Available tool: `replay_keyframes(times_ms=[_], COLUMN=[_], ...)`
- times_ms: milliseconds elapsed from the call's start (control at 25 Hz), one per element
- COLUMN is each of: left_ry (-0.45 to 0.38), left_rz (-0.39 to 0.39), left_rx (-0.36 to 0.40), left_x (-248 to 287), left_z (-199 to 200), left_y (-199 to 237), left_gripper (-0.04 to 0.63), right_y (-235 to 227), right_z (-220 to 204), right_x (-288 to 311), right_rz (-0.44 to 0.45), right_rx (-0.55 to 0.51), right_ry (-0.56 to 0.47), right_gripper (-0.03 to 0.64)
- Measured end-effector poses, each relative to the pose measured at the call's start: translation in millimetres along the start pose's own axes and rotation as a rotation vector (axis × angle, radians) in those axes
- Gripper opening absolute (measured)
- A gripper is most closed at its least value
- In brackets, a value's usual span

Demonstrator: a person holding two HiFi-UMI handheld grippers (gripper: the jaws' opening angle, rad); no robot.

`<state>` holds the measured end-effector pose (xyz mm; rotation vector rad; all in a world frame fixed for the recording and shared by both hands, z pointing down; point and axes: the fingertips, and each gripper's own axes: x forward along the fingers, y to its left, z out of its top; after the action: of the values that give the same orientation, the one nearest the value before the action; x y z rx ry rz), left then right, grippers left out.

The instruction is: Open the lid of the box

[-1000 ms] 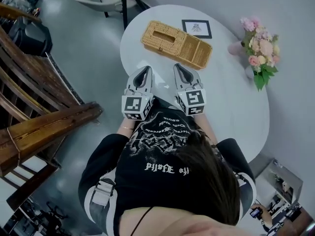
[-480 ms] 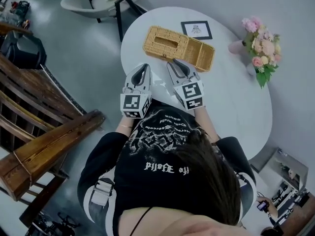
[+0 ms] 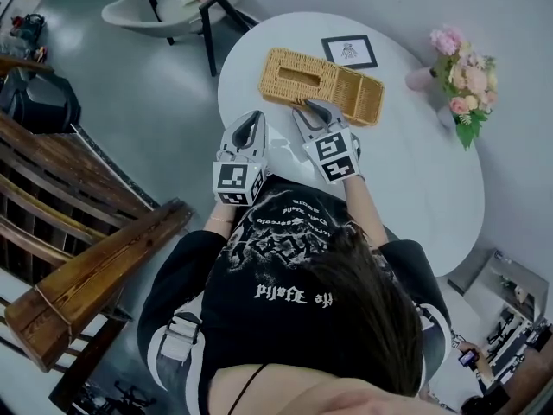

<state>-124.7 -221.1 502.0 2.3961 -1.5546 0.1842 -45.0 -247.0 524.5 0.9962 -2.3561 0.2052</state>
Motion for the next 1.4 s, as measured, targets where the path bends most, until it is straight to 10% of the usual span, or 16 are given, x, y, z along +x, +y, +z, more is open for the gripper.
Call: replay_keyframes(times_ms=[480,1400], left_ry=[0.01,0.015], left_rz=[-0.019,-0.053], left_rx=[-0.001,-0.006], left_x=[0.4,7.7], left_z=[-7.3,-11.4], left_y=[13.6,7.8], left_gripper=[0.028,0.028], right_y=[-4.3,-10.5], right_z=[2.2,24.3], right_x=[10.3,-2.3], right_rz=[-0.086,0.01], right_rx=[-0.058,-0.193], right_ry=[0.054,0.118], right_gripper=[0.04,0.035])
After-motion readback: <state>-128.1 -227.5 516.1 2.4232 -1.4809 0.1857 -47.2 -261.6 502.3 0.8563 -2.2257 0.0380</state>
